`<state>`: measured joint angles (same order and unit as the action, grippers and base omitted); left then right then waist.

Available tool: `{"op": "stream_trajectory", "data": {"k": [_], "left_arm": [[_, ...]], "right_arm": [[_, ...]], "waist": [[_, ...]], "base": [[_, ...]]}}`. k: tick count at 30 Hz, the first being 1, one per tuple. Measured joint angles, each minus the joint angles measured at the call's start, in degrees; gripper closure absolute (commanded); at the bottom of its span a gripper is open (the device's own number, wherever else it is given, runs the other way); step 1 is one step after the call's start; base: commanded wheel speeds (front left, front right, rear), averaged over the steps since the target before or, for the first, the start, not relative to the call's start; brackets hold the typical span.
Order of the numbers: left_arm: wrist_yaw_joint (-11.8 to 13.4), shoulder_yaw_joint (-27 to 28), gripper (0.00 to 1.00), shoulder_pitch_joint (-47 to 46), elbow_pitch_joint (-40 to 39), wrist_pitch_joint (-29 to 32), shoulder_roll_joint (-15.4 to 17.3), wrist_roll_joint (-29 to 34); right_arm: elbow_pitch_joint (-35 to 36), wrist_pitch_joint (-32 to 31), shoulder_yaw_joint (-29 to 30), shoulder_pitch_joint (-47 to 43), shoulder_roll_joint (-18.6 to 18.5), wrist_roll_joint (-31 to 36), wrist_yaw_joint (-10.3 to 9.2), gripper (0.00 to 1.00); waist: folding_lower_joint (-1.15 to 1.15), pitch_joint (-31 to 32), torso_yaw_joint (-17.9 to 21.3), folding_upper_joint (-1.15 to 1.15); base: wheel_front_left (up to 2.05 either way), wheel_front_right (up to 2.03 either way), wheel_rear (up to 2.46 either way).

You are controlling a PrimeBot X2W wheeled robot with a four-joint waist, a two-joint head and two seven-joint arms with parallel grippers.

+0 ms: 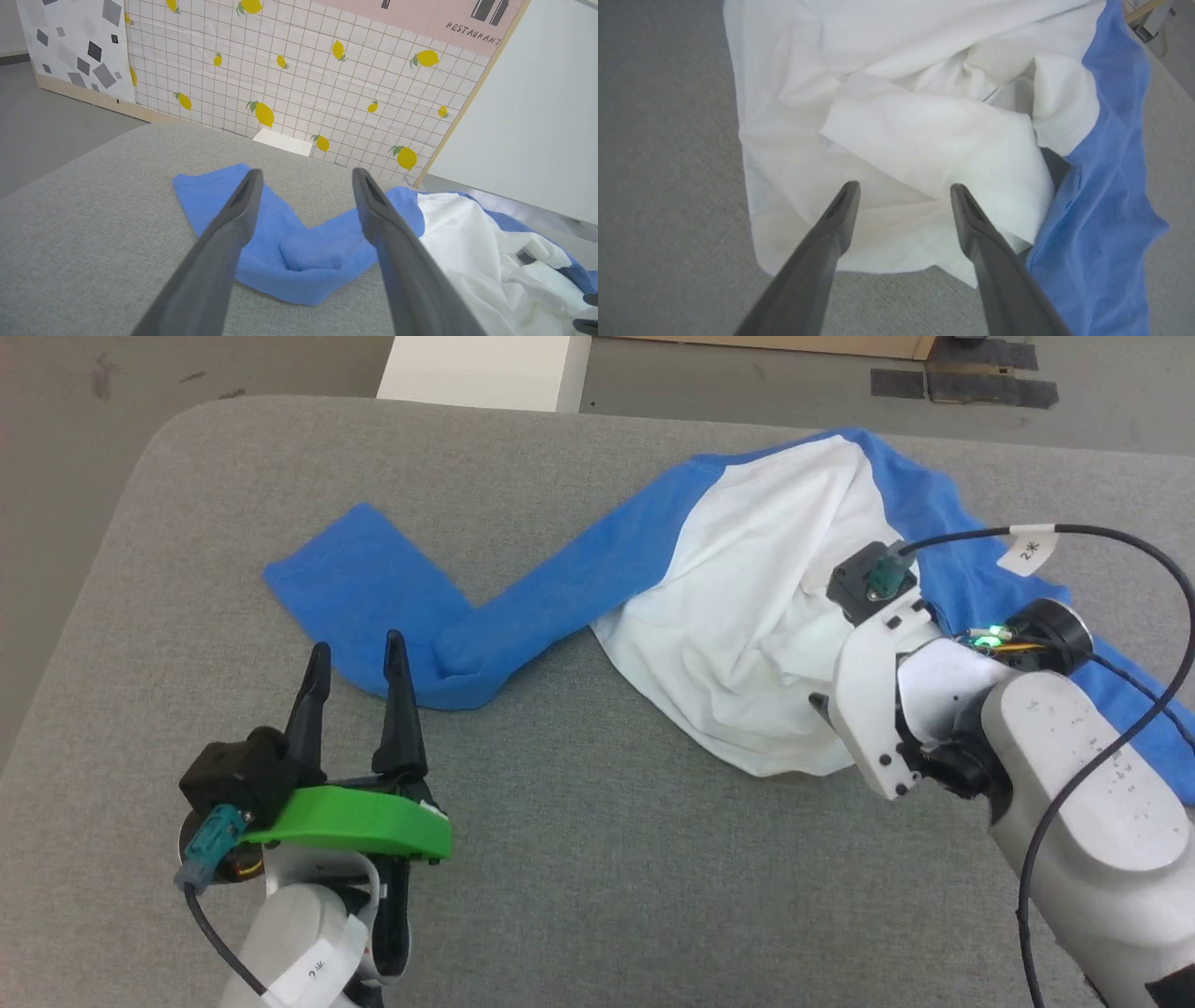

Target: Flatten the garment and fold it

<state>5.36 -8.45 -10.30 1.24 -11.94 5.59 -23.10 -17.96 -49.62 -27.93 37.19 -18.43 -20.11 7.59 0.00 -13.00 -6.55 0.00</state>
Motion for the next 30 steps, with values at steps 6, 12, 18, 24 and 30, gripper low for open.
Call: {"op": "stream_trajectory", "data": {"k": [6, 12, 18, 24, 30], "left_arm": [[0.00, -0.67, 0.00, -0.04, -0.34, 0.07, -0.04, -0.16], [0.00, -1.03, 0.00, -0.16, 0.13, -0.10, -0.09, -0.35], [0.00, -1.30, 0.00, -0.31, 0.85, -0.26, -0.13, -0.60], [0.01, -1.21, 0.00, -0.26, 1.52, -0.25, 0.03, -0.71], [0.00, -1.52, 0.00, -0.14, 1.71, 0.09, 0.44, -1.04]], "right_arm": [[-0.81, -2.31, -1.87, -1.83, 1.29, 1.18, 0.00, 0.00], [-2.46, -1.96, -4.85, -1.59, 2.36, 1.93, -0.07, 0.00], [-2.67, -3.54, -8.51, 0.33, 1.48, -1.75, -0.40, 1.00], [4.19, -7.72, -13.73, -1.51, -1.81, -12.47, -0.37, 1.00], [17.81, -17.50, -20.63, -7.49, -7.34, -26.70, -0.35, 1.00]], "waist": [[0.00, -1.56, -0.40, 0.00], [0.00, -3.52, -1.60, 0.00], [0.00, -3.89, -2.00, 0.00], [0.00, -2.12, -1.23, 0.00], [0.00, 0.47, 0.03, 0.00]], "base": [[0.00, 0.00, 0.00], [0.00, 0.00, 0.00], [0.00, 0.00, 0.00], [0.00, 0.00, 0.00], [0.00, 0.00, 0.00]]}}
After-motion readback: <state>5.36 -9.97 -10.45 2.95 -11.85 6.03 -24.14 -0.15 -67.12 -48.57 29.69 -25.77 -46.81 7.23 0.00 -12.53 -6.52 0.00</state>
